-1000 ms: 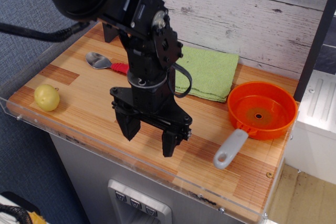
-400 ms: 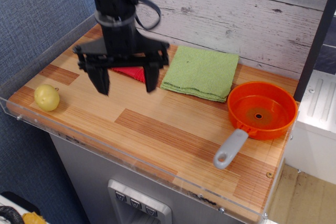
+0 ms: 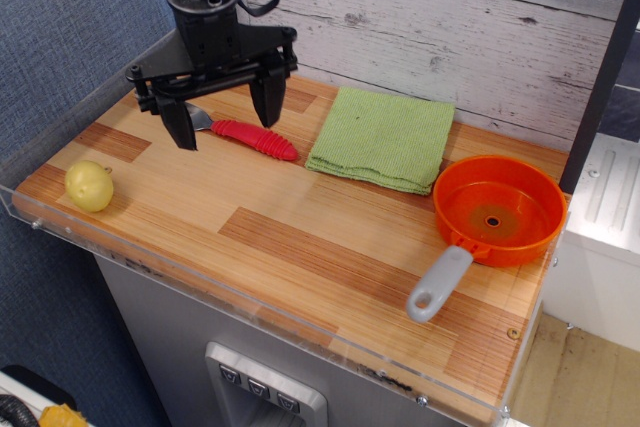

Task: Move red spoon to lower edge of table.

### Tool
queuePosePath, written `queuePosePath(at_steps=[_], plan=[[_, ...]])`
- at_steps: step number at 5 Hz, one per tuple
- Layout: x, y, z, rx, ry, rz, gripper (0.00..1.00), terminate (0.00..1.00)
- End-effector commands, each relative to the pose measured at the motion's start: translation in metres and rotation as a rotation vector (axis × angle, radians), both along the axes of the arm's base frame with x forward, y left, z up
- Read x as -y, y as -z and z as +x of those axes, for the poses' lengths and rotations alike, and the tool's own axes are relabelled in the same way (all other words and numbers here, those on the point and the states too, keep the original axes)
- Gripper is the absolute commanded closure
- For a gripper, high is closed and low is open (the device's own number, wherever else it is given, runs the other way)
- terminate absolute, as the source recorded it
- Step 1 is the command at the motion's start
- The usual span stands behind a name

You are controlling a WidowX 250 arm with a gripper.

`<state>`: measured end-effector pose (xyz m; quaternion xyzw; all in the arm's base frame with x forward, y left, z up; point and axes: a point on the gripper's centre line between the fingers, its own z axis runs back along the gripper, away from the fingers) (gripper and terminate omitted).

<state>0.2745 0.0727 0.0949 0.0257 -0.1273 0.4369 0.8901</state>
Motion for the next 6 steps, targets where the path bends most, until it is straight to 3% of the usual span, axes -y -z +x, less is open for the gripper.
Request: queuePosePath(at_steps=[1, 3, 4, 6], plan=[[-0.028, 0.007, 0.027, 0.062, -0.167, -0.024, 0.0, 0.0], [-0.047, 0.026, 0.057, 0.127, -0.306, -0.091, 0.0, 0.0], [-0.055, 0.039, 0.059, 0.093, -0.364, -0.119, 0.0, 0.0], [-0.06, 0.058, 0.065, 0.1, -0.406, -0.112, 0.0, 0.0]])
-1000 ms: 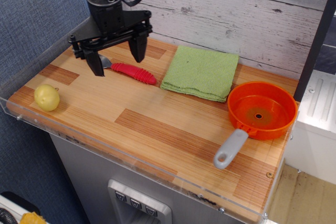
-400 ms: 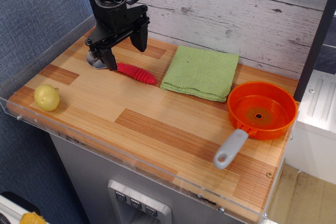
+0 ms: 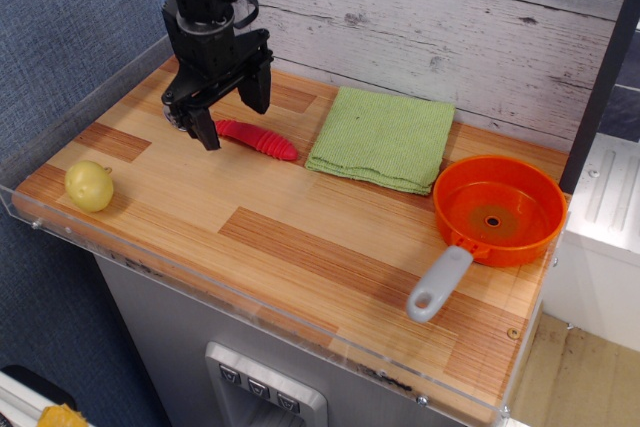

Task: Move red spoon to lower edge of table.

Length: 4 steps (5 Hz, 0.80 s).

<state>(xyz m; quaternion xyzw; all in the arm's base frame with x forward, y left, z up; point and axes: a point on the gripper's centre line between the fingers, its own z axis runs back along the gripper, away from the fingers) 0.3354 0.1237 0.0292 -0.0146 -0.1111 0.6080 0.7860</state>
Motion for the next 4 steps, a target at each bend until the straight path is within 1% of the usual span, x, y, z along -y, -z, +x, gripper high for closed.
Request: queuePosePath(at_steps=[1, 2, 3, 4], plan=[[-0.0123, -0.0004, 0.0014, 0.028, -0.05, -0.002, 0.0, 0.0], [-0.013, 0.0038, 0.0006, 0.009, -0.062, -0.01, 0.0, 0.0], [-0.013, 0.0046, 0.0, 0.02, -0.081, -0.003, 1.0, 0.0], [-0.0145, 0.003, -0.0005, 0.032, -0.094, -0.004, 1.0, 0.0]])
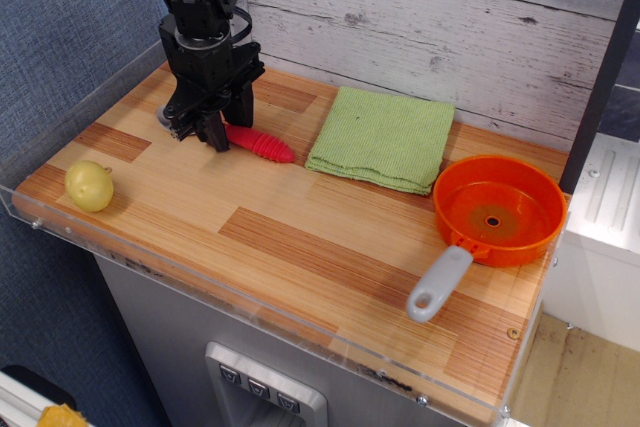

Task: Move red spoon to lower edge of table.

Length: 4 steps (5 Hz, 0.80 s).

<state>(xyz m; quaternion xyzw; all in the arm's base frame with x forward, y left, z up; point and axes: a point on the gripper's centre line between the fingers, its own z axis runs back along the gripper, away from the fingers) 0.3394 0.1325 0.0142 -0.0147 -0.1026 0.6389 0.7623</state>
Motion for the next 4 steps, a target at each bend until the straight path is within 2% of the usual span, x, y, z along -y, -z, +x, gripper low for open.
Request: queuePosePath(at_steps=[1, 2, 3, 4], plan=[[-0.01, -0.016, -0.005, 0.046, -0.027, 0.02, 1.0, 0.0], [-0.014, -0.027, -0.005, 0.068, -0.031, 0.027, 1.0, 0.0], [-0.012, -0.048, -0.009, 0.084, -0.001, 0.081, 1.0, 0.0], [-0.011, -0.064, -0.02, 0.107, -0.009, 0.099, 1.0, 0.0]])
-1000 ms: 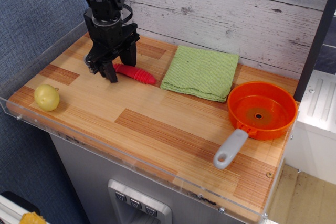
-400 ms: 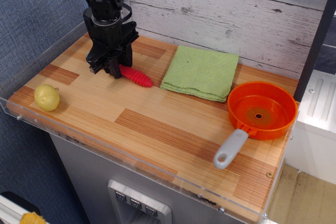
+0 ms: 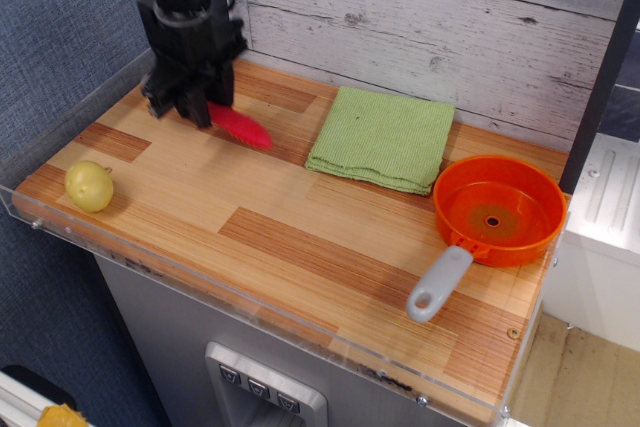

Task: Move red spoon to lower edge of table.

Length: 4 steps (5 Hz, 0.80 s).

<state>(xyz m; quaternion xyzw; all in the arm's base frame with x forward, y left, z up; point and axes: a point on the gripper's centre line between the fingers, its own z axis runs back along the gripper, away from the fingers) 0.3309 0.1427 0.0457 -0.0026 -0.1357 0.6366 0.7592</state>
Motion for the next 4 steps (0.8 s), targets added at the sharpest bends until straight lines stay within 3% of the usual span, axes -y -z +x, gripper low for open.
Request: queuePosePath(at_steps=[1, 4], plan=[[0.003, -0.045, -0.023, 0.093, -0.007, 0.038, 1.0, 0.0], [0.032, -0.039, -0.048, 0.092, 0.028, 0.02, 1.0, 0.0]])
